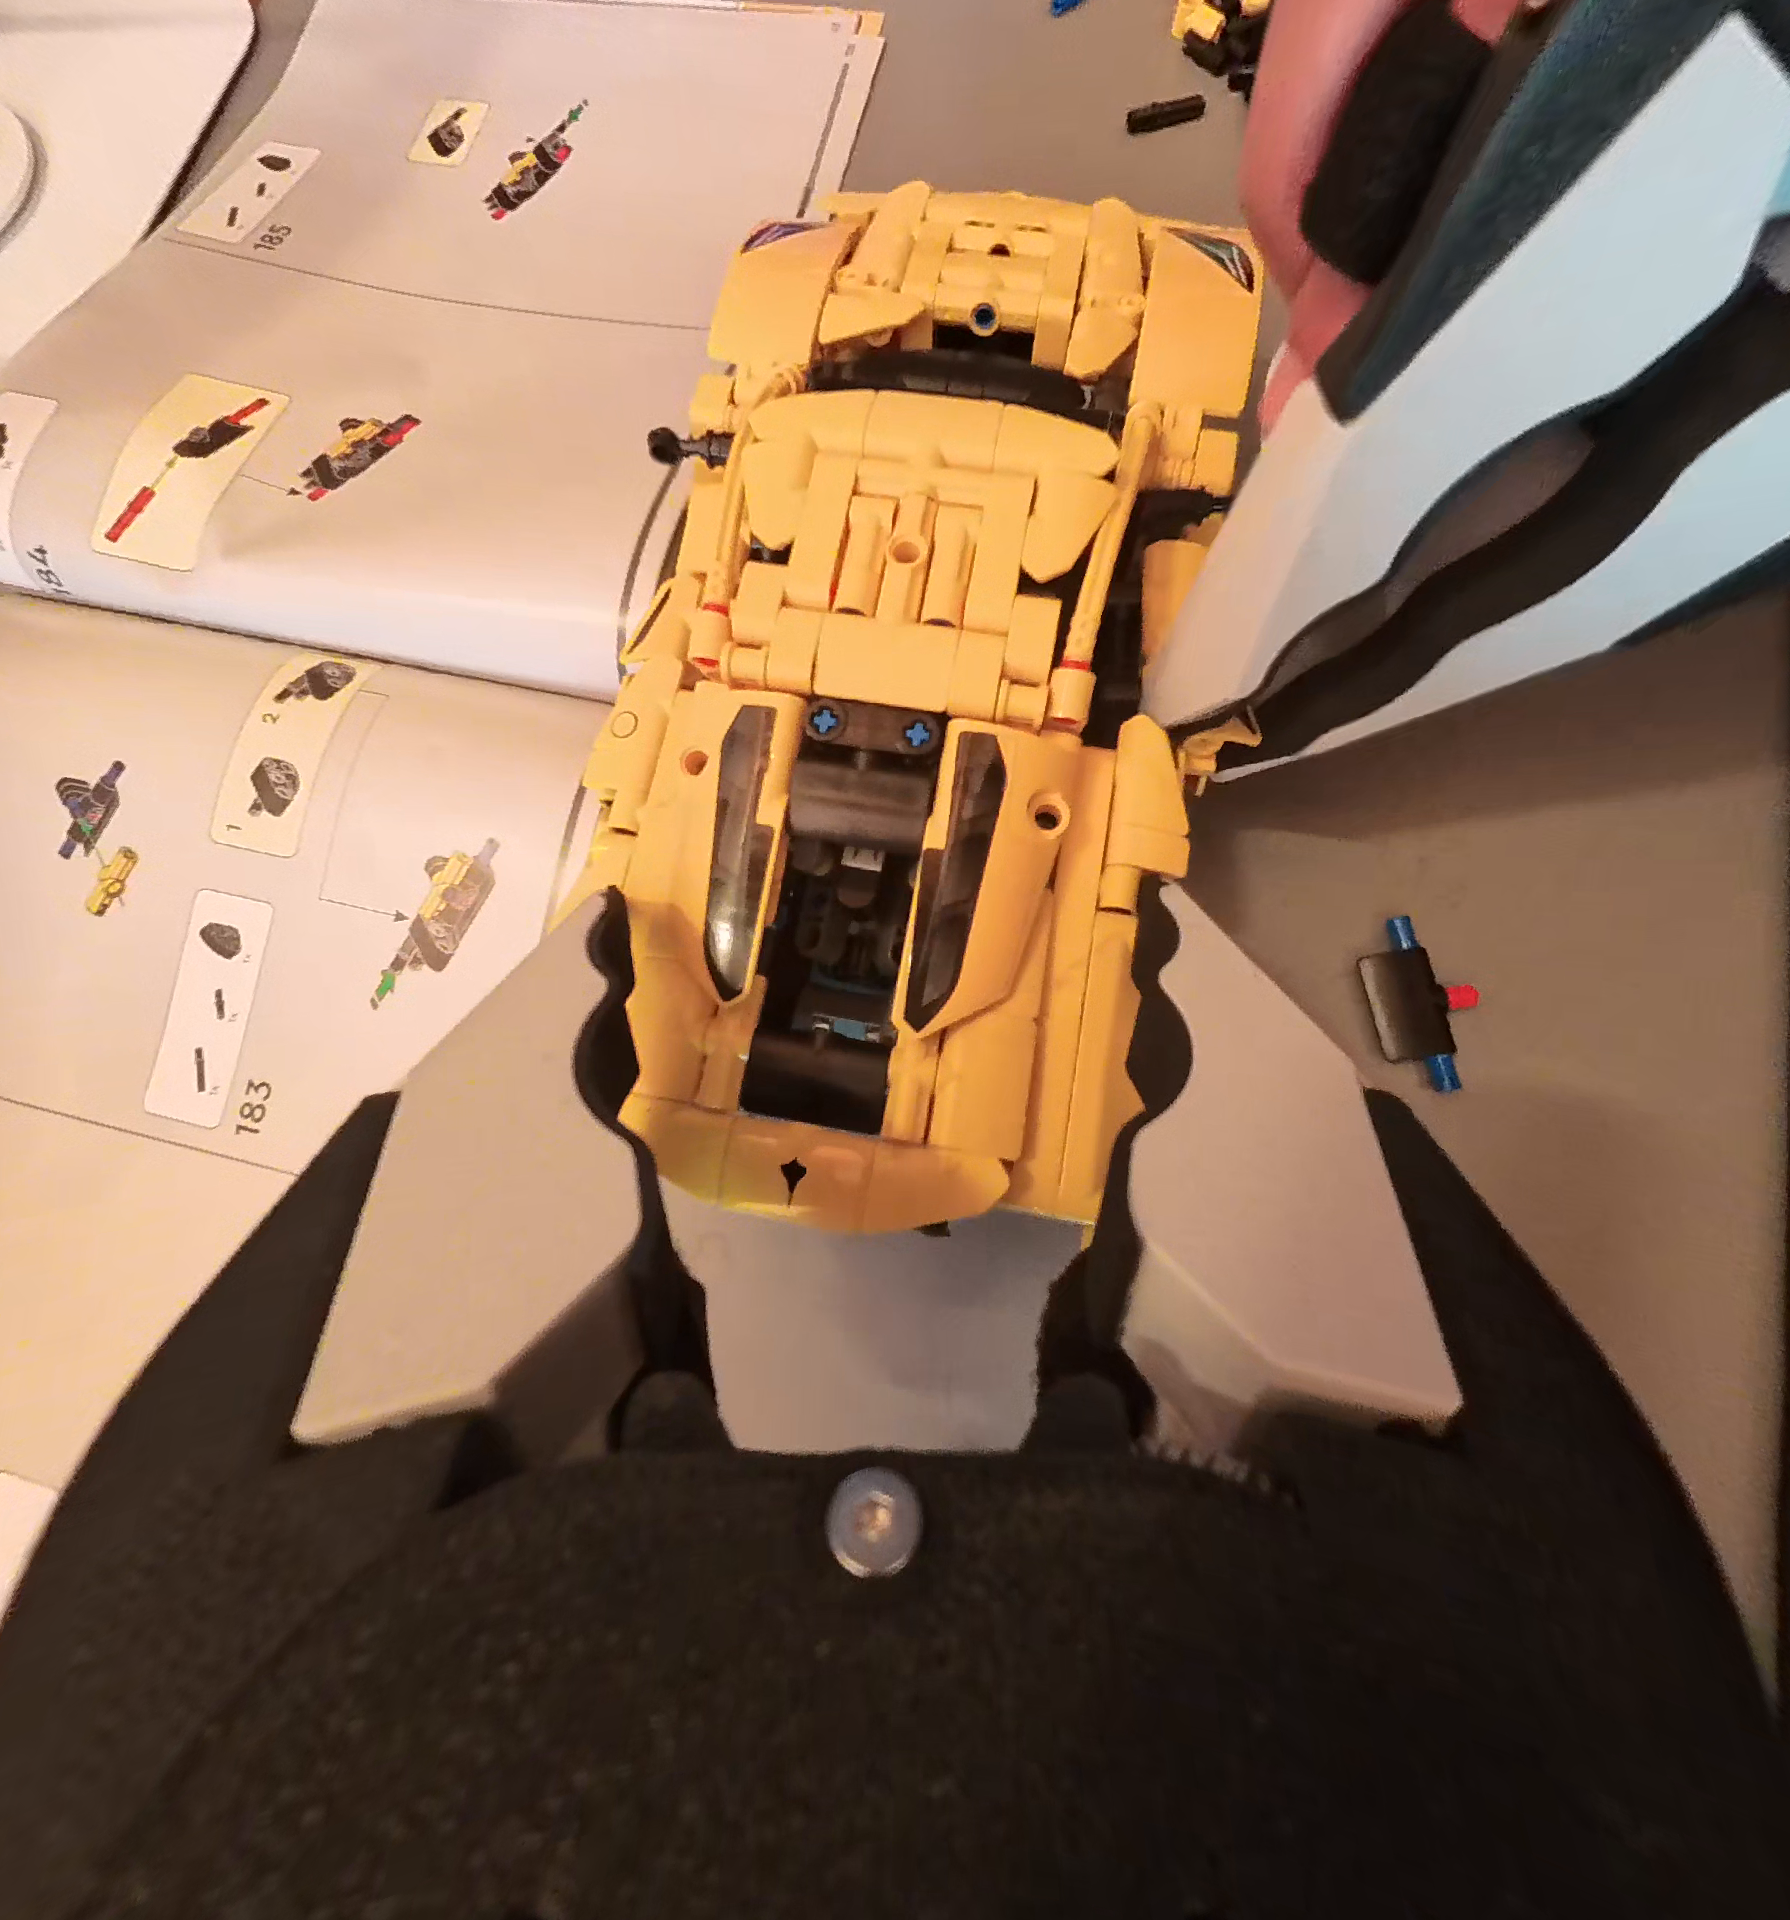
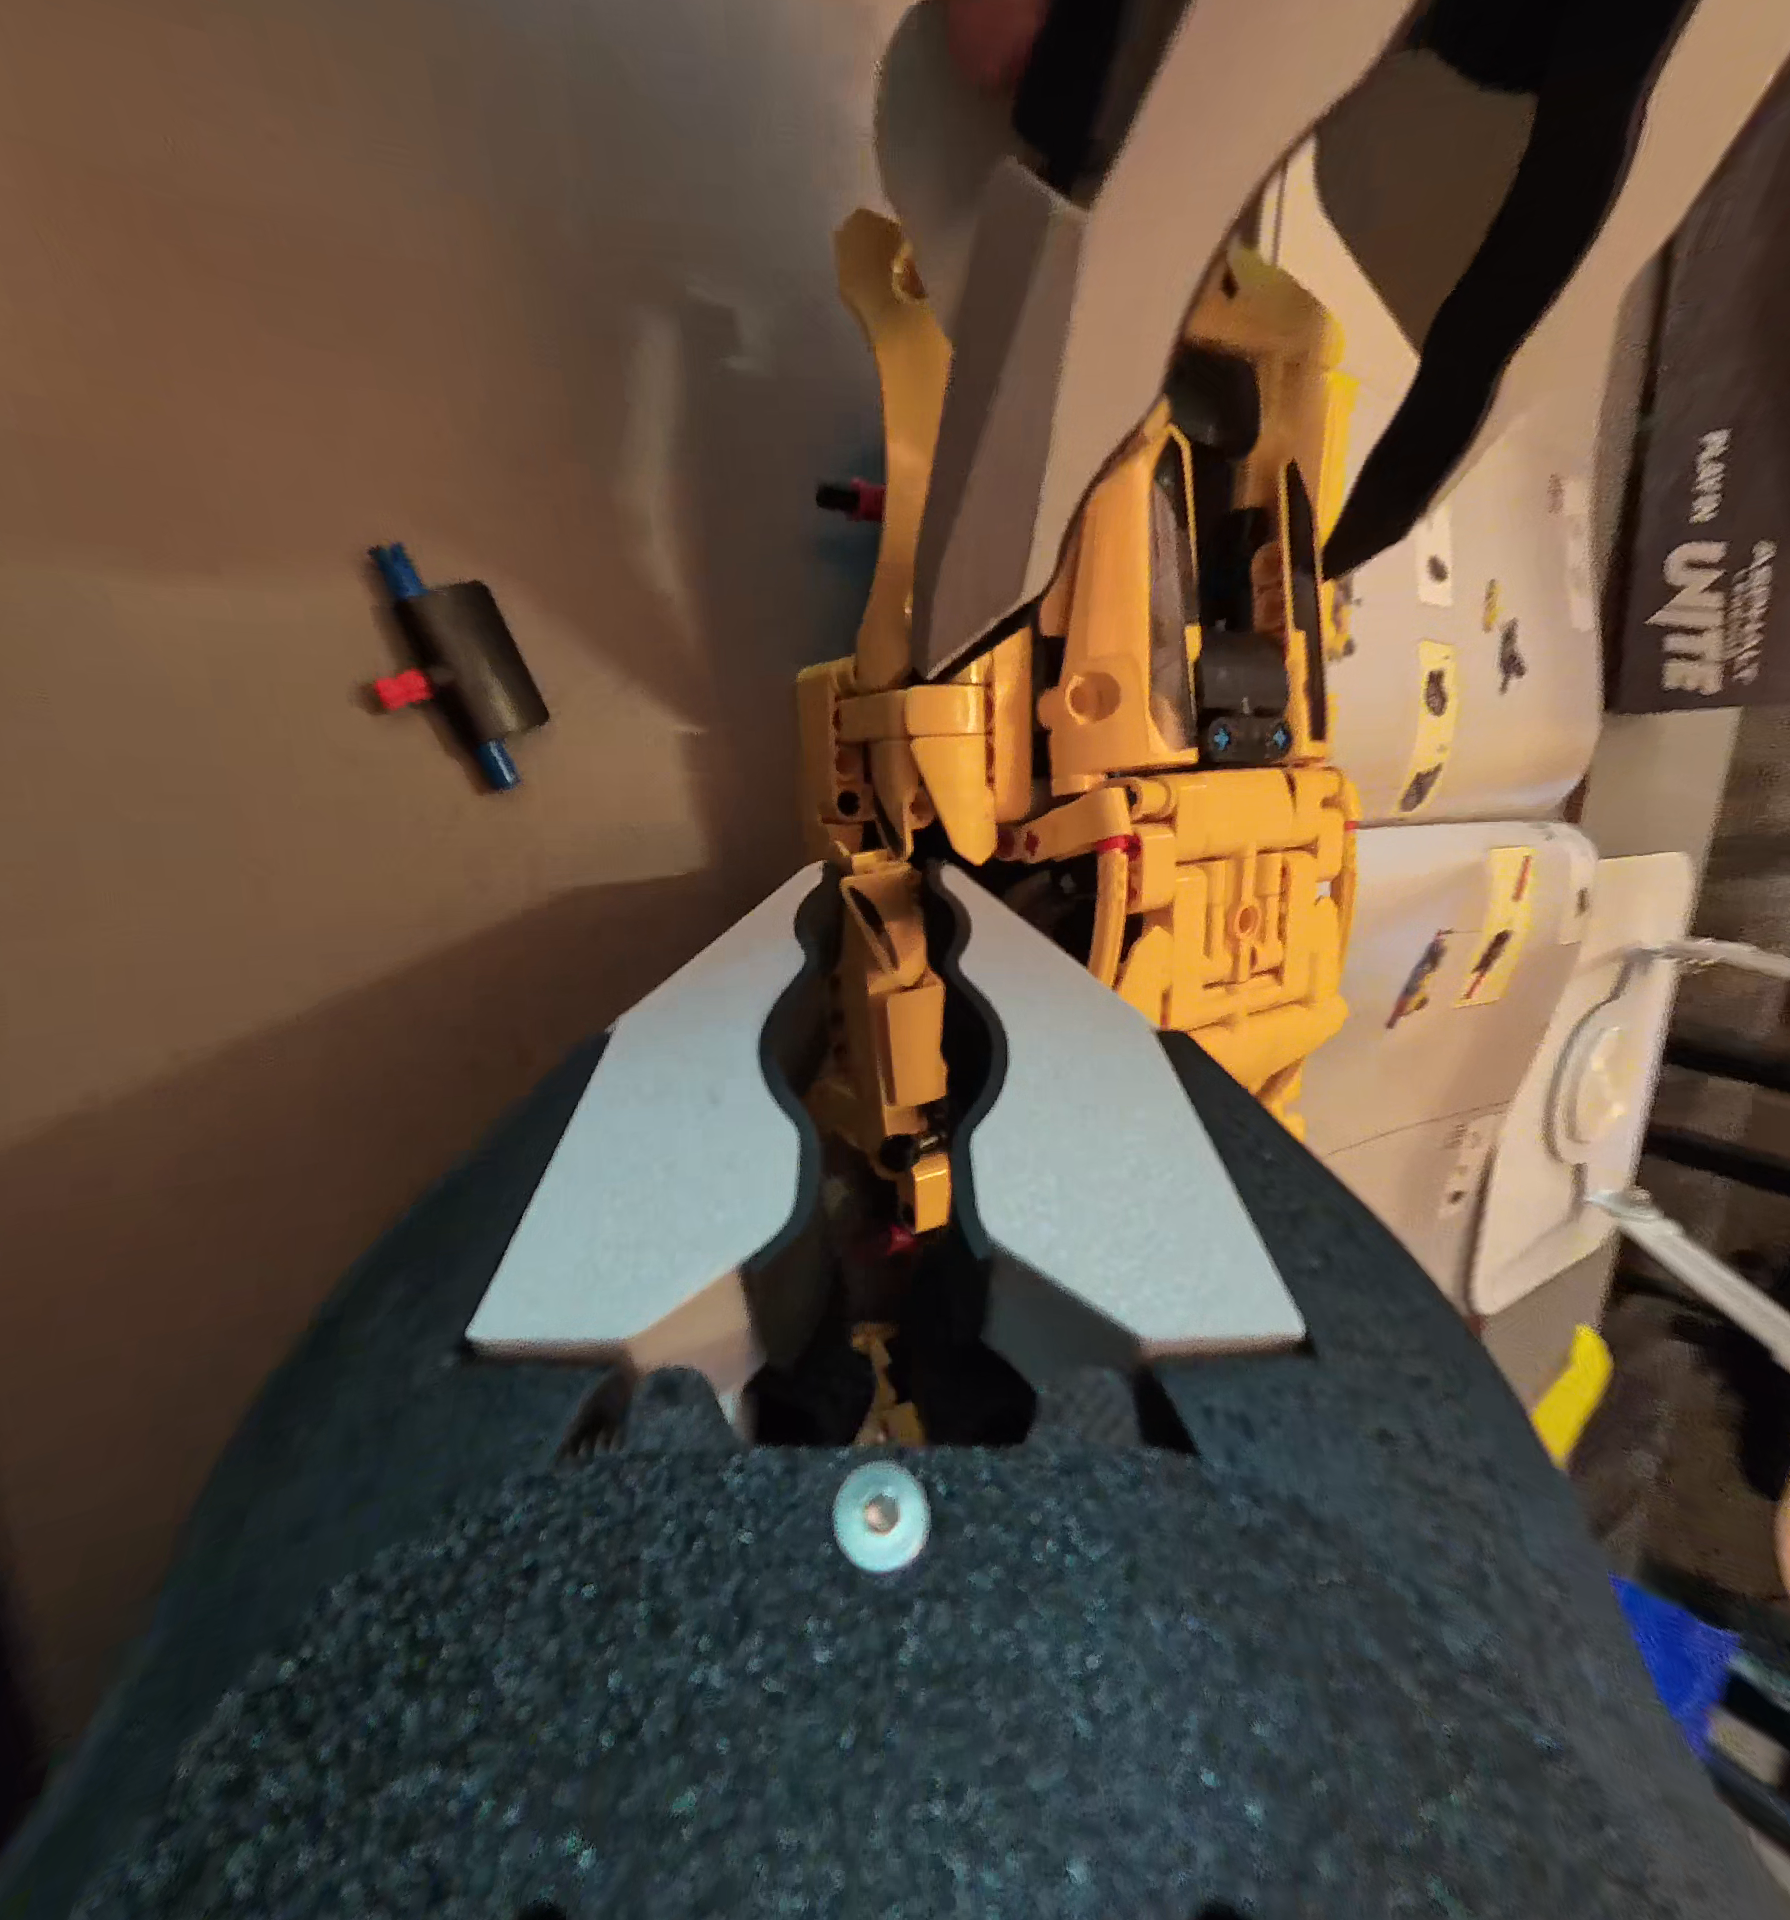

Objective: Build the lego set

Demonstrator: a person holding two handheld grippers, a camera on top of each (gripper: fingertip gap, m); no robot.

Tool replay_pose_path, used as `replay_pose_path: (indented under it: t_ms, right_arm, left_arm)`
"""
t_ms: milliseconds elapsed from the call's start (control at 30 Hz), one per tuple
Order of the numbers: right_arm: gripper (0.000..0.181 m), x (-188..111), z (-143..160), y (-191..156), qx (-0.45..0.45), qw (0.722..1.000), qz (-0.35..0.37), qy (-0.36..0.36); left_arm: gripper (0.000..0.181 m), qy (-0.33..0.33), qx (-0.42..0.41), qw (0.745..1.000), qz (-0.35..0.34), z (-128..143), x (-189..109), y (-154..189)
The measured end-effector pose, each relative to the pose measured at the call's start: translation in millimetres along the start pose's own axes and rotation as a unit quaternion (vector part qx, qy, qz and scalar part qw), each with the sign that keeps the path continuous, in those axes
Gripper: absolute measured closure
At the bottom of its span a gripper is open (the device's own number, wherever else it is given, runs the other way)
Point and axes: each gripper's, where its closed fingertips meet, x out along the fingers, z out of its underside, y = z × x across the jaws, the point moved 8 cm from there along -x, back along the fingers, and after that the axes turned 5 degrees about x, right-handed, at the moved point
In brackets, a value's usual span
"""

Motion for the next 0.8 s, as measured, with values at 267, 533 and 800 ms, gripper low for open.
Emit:
replay_pose_path:
  t_ms: [267, 533, 800]
  right_arm:
    - [0.167, 0, -3, -2, -0.011, 0.999, 0.018, -0.040]
    - [0.167, 1, 2, 3, -0.008, 0.999, 0.028, -0.042]
    - [0.162, -7, 18, 3, 0.000, 0.996, 0.047, 0.069]
  left_arm:
    - [0.088, 0.002, -0.004, 1.000, 0.002, -1, 0, 1]
    - [0.090, -0.001, 0.000, 1.000, 0.000, -1, 1, 1]
    - [0.071, -0.034, 0.013, 0.999, -0.003, -24, 14, 8]
